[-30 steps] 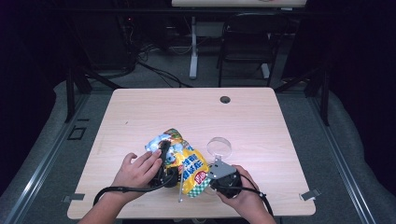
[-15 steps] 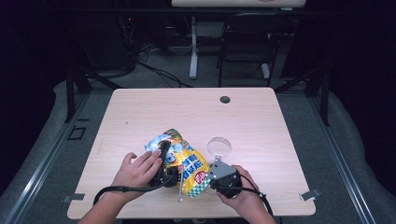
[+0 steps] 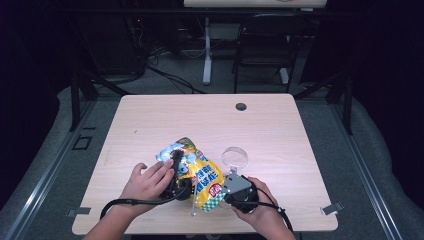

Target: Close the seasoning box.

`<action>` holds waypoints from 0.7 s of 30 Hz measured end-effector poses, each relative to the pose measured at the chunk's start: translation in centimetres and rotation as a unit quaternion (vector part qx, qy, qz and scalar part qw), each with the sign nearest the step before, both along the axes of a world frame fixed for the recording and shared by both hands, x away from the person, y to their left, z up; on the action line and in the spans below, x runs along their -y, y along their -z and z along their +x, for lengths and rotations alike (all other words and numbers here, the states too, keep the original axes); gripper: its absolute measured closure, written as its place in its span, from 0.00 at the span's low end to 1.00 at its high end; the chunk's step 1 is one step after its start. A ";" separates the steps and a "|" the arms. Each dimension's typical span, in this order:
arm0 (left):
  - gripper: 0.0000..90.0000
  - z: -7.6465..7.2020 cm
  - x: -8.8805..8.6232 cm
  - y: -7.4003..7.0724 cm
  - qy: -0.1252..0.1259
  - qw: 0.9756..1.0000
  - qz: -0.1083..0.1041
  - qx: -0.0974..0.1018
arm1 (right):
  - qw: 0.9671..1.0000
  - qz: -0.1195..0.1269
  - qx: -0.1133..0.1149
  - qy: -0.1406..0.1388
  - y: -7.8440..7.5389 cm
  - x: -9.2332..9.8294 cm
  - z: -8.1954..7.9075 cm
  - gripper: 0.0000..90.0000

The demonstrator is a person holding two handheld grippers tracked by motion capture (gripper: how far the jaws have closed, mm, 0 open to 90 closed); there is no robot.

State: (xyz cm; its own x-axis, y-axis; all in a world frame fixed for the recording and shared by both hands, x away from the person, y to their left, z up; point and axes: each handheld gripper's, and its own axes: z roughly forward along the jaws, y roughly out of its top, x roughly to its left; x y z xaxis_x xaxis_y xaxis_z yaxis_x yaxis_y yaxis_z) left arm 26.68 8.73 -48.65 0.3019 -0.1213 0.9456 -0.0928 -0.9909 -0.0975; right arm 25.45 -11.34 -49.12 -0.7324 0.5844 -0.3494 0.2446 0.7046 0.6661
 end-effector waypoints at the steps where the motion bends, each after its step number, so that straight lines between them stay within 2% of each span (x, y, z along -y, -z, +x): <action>1: 0.66 0.0 0.0 0.0 0.000 1.000 0.000 0.003 | 1.000 -0.002 0.001 -0.001 0.0 0.0 0.0 0.76; 8: 0.66 -0.1 0.2 0.0 0.001 1.000 0.008 0.017 | 1.000 0.007 -0.004 -0.002 0.2 0.1 0.2 0.78; 10: 0.66 -0.1 0.2 0.1 0.008 1.000 0.010 0.027 | 1.000 0.008 -0.005 -0.002 0.3 0.1 0.2 0.78; 11: 0.66 -0.1 0.2 0.1 0.003 1.000 0.013 0.022 | 1.000 0.010 -0.005 -0.002 0.3 0.1 0.2 0.78; 21: 0.66 -0.3 0.1 0.3 0.003 0.999 0.022 0.032 | 1.000 0.016 -0.012 -0.003 0.6 0.0 0.3 0.78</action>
State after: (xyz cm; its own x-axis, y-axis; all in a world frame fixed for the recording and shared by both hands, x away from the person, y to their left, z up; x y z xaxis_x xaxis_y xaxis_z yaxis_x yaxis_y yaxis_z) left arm 26.39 8.60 -48.99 0.2407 -0.1649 0.9565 -0.0919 -0.9849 -0.1466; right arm 25.77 -11.31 -49.71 -0.7444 0.5902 -0.3122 0.2566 0.6845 0.6823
